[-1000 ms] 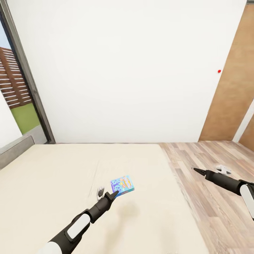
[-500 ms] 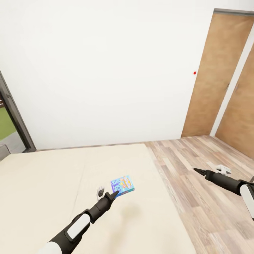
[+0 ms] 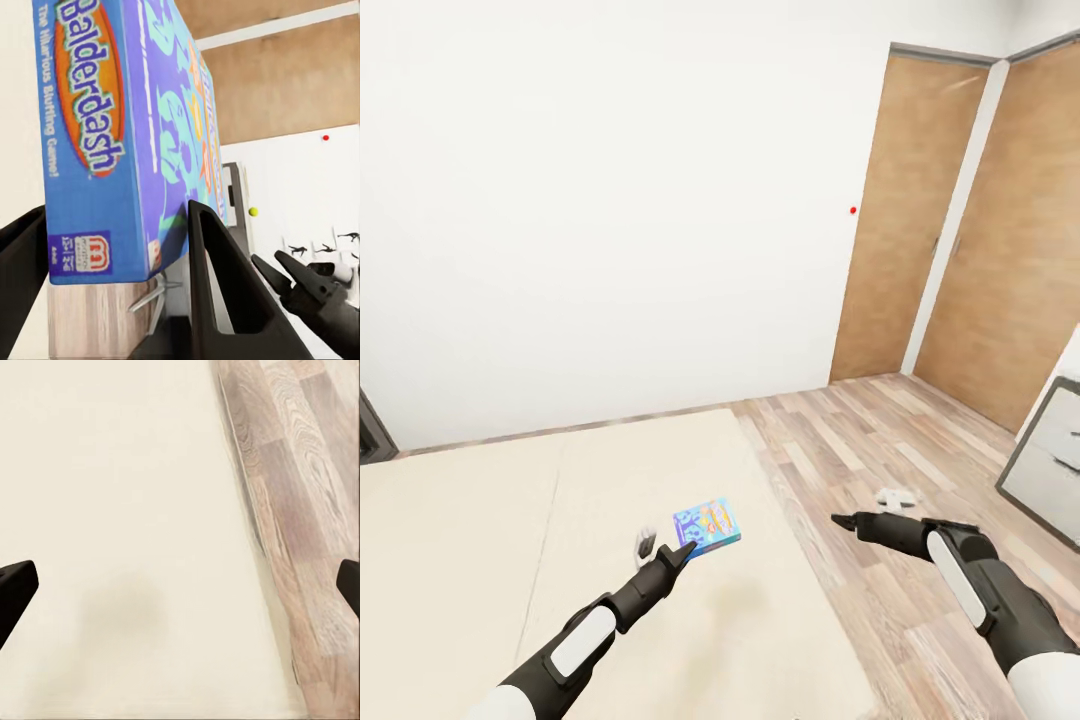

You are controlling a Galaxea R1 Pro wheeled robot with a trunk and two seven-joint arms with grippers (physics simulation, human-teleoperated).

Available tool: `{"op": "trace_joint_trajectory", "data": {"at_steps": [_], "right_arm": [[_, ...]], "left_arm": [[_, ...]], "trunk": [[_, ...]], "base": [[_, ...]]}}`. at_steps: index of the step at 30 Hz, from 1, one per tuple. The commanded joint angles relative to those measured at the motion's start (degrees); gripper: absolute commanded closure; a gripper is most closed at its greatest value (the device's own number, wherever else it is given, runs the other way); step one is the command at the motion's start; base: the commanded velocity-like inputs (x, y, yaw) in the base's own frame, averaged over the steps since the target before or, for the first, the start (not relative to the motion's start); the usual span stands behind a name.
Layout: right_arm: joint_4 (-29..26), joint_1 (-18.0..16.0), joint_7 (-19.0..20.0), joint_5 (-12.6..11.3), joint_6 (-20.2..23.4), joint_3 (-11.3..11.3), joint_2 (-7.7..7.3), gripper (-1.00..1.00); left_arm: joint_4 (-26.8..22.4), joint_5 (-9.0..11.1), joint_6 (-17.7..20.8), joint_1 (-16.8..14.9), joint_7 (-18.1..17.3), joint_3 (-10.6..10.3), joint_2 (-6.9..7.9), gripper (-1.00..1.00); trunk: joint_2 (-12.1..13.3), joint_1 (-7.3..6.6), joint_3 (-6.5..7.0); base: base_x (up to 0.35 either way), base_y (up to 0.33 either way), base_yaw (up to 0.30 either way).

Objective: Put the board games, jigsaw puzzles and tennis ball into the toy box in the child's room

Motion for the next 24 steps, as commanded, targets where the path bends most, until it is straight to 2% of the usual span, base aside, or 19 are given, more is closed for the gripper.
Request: {"op": "trace_joint_trajectory", "data": {"at_steps": [1, 3, 9, 15, 24], "right_arm": [[0.0, -0.07, -1.75, 0.1, 0.15, 0.75, 0.92, -1.0], [0.04, -0.07, -5.46, 0.13, 0.1, 1.95, 2.73, -1.0], [-0.01, -0.07, -8.58, 0.16, -0.01, 2.93, 4.24, -1.0], [-0.01, -0.07, -9.19, 0.18, -0.03, 3.04, 4.49, -1.0], [0.06, -0.07, -9.38, 0.17, -0.04, 2.96, 4.55, -1.0]], "left_arm": [[-0.05, 0.64, 0.29, -0.02, -0.1, -0.21, 0.07, 1.0], [-0.04, 0.64, 0.28, -0.03, -0.09, -0.22, 0.07, 1.0], [-0.04, 0.64, 0.27, -0.03, -0.08, -0.17, 0.07, 1.0], [-0.04, 0.64, 0.27, -0.04, -0.12, -0.16, 0.07, 1.0], [-0.04, 0.64, 0.27, -0.03, -0.16, -0.15, 0.07, 1.0]], "trunk": [[0.37, -0.23, 0.13], [1.18, -0.67, 0.48], [3.58, -1.98, 1.56], [5.99, -3.3, 2.64], [9.6, -5.28, 4.25]], "base": [[0.0, 0.0, -0.282], [0.0, 0.0, -0.283], [0.0, 0.0, -0.285], [0.0, 0.0, -0.225], [0.0, 0.0, -0.052]]}}
